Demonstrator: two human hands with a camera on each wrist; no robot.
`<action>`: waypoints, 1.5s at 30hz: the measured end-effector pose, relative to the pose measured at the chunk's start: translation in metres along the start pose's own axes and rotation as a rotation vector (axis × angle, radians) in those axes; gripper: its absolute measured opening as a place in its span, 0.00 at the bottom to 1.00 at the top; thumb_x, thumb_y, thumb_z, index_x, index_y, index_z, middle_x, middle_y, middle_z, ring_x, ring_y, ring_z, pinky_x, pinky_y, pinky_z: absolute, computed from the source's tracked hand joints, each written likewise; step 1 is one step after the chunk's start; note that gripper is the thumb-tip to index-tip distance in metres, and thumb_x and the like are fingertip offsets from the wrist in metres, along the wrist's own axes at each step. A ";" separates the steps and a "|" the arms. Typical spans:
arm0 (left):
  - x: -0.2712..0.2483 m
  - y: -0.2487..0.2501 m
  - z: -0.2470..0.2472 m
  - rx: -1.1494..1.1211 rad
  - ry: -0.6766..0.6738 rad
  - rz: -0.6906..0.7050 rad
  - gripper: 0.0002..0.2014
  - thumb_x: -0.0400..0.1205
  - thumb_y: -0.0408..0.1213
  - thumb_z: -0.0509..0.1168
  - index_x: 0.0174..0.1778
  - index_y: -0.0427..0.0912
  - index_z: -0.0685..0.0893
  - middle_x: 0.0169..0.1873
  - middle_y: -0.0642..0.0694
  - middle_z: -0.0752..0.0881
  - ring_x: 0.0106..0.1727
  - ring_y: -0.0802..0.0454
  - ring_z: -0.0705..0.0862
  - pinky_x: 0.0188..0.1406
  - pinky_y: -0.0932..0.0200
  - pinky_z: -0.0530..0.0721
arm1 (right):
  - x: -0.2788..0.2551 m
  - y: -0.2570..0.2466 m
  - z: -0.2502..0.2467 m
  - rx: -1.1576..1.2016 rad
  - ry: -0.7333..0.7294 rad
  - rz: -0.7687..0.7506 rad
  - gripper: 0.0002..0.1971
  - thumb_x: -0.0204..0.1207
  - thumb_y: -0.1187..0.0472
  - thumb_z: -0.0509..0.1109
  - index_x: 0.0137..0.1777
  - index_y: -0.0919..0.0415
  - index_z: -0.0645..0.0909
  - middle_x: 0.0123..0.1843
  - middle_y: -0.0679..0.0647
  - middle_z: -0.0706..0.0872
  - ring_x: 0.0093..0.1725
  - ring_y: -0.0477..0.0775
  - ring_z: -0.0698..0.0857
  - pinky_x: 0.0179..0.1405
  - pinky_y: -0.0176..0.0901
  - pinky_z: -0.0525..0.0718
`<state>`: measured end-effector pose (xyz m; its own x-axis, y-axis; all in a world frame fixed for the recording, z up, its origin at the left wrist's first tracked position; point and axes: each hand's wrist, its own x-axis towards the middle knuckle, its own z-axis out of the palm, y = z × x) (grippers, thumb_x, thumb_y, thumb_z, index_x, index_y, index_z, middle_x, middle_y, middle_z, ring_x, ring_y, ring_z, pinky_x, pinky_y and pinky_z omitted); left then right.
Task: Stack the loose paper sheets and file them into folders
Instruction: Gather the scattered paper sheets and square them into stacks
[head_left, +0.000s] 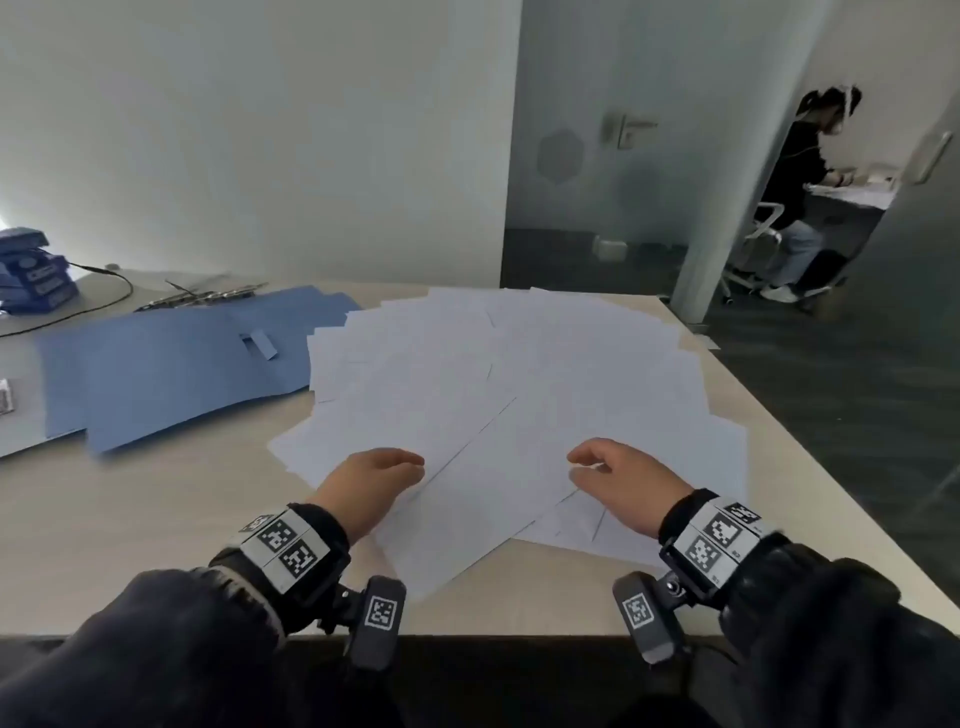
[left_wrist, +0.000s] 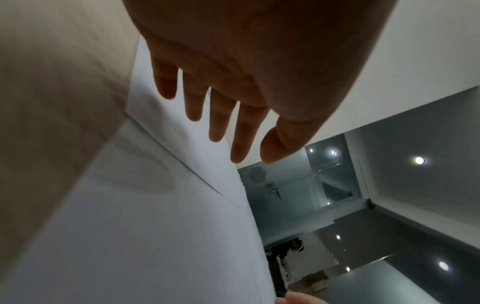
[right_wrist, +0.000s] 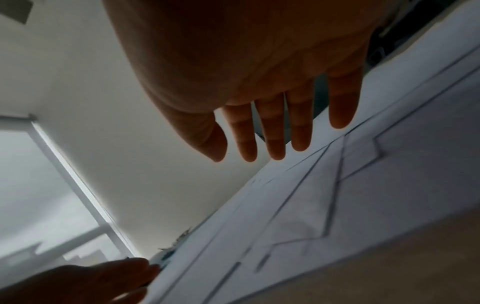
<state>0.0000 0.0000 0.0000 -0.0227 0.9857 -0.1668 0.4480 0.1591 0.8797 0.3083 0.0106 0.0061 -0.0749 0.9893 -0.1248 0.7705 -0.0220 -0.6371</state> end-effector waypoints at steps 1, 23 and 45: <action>0.000 -0.003 -0.002 0.082 -0.035 -0.012 0.15 0.84 0.46 0.70 0.67 0.55 0.86 0.72 0.55 0.80 0.71 0.51 0.79 0.66 0.56 0.73 | -0.004 0.001 -0.001 -0.036 -0.006 0.013 0.16 0.84 0.47 0.65 0.69 0.45 0.79 0.69 0.42 0.81 0.69 0.46 0.79 0.65 0.41 0.76; 0.045 0.019 0.027 0.946 -0.303 0.020 0.53 0.63 0.87 0.56 0.83 0.64 0.65 0.77 0.57 0.72 0.79 0.48 0.70 0.76 0.40 0.67 | 0.067 0.063 -0.059 -0.526 -0.170 0.289 0.49 0.68 0.30 0.74 0.86 0.42 0.58 0.86 0.49 0.64 0.81 0.57 0.70 0.77 0.50 0.72; 0.106 0.010 0.016 0.230 -0.081 -0.121 0.36 0.79 0.53 0.75 0.82 0.51 0.71 0.75 0.46 0.78 0.65 0.46 0.81 0.64 0.52 0.80 | 0.070 0.038 -0.051 -0.735 -0.185 0.243 0.34 0.74 0.33 0.62 0.80 0.38 0.65 0.73 0.52 0.75 0.65 0.57 0.82 0.64 0.52 0.83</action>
<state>0.0161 0.1054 -0.0157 -0.0212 0.9512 -0.3078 0.6375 0.2501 0.7287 0.3645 0.0864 0.0123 0.0946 0.9275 -0.3616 0.9943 -0.0698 0.0811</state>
